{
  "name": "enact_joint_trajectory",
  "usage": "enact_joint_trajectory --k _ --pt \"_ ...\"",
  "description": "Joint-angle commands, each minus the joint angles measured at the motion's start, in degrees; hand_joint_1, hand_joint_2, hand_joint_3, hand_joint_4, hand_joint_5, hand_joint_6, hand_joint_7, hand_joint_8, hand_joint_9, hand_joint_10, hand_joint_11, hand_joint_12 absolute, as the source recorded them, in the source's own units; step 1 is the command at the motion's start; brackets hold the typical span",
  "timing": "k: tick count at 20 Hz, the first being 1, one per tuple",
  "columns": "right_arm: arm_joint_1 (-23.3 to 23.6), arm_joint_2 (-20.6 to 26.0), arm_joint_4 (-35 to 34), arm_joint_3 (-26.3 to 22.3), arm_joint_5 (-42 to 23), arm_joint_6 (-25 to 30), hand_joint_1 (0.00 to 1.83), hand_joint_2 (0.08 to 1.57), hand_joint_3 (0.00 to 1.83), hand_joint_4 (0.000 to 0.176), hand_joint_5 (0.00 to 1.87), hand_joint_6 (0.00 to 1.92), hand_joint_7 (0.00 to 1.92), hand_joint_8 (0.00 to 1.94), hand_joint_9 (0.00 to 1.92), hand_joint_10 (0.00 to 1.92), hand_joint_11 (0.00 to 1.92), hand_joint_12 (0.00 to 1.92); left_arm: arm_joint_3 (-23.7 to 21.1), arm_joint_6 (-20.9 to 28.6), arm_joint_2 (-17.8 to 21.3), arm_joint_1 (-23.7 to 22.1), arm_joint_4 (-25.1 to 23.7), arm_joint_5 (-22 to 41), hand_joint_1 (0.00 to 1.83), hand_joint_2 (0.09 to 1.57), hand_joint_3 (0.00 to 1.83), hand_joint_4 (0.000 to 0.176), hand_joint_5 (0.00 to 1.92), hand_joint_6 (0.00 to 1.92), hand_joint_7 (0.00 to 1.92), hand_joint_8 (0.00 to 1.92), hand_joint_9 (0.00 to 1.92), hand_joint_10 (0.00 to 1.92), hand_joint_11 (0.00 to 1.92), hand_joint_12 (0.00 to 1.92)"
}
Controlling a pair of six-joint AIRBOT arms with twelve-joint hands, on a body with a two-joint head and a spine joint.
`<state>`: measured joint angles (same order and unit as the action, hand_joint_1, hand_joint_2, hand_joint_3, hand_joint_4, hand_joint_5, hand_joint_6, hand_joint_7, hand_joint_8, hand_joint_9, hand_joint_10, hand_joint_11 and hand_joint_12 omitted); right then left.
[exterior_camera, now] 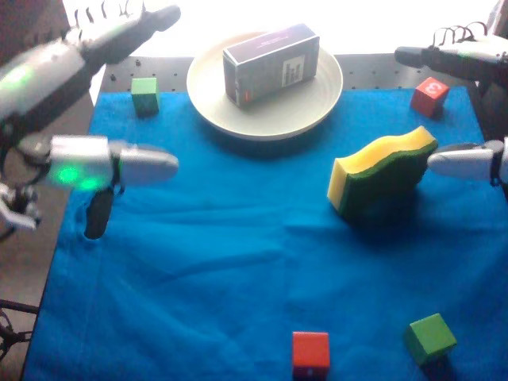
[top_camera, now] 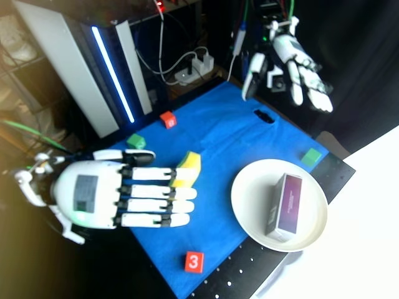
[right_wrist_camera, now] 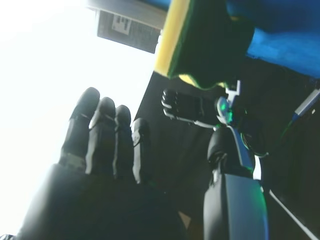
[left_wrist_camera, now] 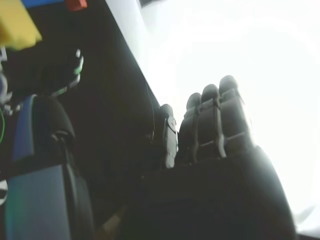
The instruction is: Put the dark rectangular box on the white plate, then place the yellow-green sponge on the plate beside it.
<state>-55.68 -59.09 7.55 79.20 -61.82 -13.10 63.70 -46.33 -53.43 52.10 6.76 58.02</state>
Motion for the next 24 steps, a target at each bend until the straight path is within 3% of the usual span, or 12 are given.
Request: enact_joint_trajectory --k 1,2,4,7,8,16,17,18,19,20,21,24 --pt "1.2 -0.2 -0.9 0.4 -4.5 0.4 0.77 1.0 0.0 0.071 0.27 0.0 0.26 0.0 0.26 0.0 0.11 0.45 -0.6 0.2 0.5 0.7 1.9 10.1 0.68 0.87 0.0 0.152 0.0 0.0 0.0 0.0 0.0 0.0 0.0 0.0" --pt "2.0 -0.4 0.2 0.7 -3.5 0.4 0.77 0.99 0.0 0.075 0.31 0.0 0.29 0.0 0.31 0.0 0.21 0.43 -1.8 0.2 0.8 2.8 3.2 12.1 0.69 0.82 0.0 0.174 0.0 0.0 0.0 0.0 0.0 0.0 0.0 0.0" --pt "3.2 -0.6 1.7 1.1 -1.7 0.4 0.82 0.97 0.0 0.067 0.33 0.01 0.3 0.01 0.31 0.0 0.22 0.44 -3.5 0.2 0.6 5.5 5.2 15.0 0.68 0.79 0.0 0.176 0.0 0.0 0.0 0.0 0.0 0.0 0.0 0.0" --pt "5.9 -1.7 5.0 2.3 2.0 0.9 0.88 0.98 0.0 0.019 0.34 0.0 0.33 0.0 0.31 0.0 0.17 0.56 -5.4 0.2 0.5 8.6 6.5 17.8 0.66 0.81 0.0 0.174 0.01 0.0 0.0 0.0 0.0 0.0 0.0 0.0" --pt "6.6 -2.0 6.2 2.8 3.2 1.1 0.9 0.98 0.0 0.039 0.35 0.0 0.32 0.0 0.29 0.0 0.13 0.55 -5.5 0.2 0.3 8.6 6.6 17.8 0.67 0.81 0.0 0.175 0.01 0.0 0.0 0.0 0.0 0.0 0.0 0.0" --pt "10.2 -6.5 11.0 6.7 8.8 2.8 0.97 0.99 0.0 0.0 0.63 0.0 0.69 0.0 0.74 0.03 0.56 0.73 -5.5 0.4 0.2 8.6 6.6 17.8 0.67 0.83 0.01 0.176 0.0 0.0 0.0 0.0 0.0 0.0 0.0 0.0" --pt "10.4 -6.7 11.1 6.8 8.9 2.8 1.04 1.01 0.0 0.0 0.88 0.05 0.99 0.06 1.01 0.14 0.59 1.24 -5.5 0.4 0.2 8.6 6.7 17.7 0.69 0.83 0.01 0.176 0.01 0.0 0.0 0.0 0.0 0.0 0.0 0.0" --pt "10.4 -6.7 11.1 6.9 8.9 2.8 1.07 1.08 0.01 0.0 0.98 0.75 1.16 0.2 1.05 0.51 0.7 1.39 -5.5 0.4 0.2 8.6 6.7 17.7 0.68 0.84 0.01 0.176 0.01 0.0 0.0 0.0 0.0 0.0 0.0 0.0" --pt "10.5 -6.7 11.1 6.9 8.9 2.8 1.07 1.08 0.01 0.0 0.98 0.75 1.16 0.2 1.05 0.51 0.7 1.39 -5.5 0.4 0.2 8.6 6.7 17.7 0.68 0.84 0.01 0.176 0.01 0.0 0.0 0.0 0.0 0.0 0.0 0.0" --pt "10.5 -6.7 11.1 7.0 8.9 2.8 1.23 1.09 0.0 0.0 0.99 0.8 1.13 0.81 1.03 0.87 0.79 1.5 -5.5 0.4 0.2 8.6 6.7 17.6 0.67 0.84 0.01 0.176 0.01 0.0 0.0 0.0 0.0 0.0 0.0 0.0" --pt "10.6 -6.7 11.0 7.0 8.9 2.8 1.25 1.1 0.0 0.0 0.96 0.91 1.08 1.01 0.99 1.11 0.81 1.53 -5.5 0.5 0.2 8.7 6.7 17.5 0.67 0.85 0.01 0.17 0.0 0.0 0.0 0.0 0.0 0.0 0.0 0.0" --pt "11.7 -6.7 11.0 7.1 8.9 2.8 1.25 1.09 0.0 0.0 0.96 0.89 1.1 0.99 1.01 1.14 0.86 1.53 -5.5 0.7 0.2 8.9 6.8 17.4 0.66 0.84 0.0 0.163 0.0 0.0 0.0 0.0 0.0 0.0 0.0 0.0"
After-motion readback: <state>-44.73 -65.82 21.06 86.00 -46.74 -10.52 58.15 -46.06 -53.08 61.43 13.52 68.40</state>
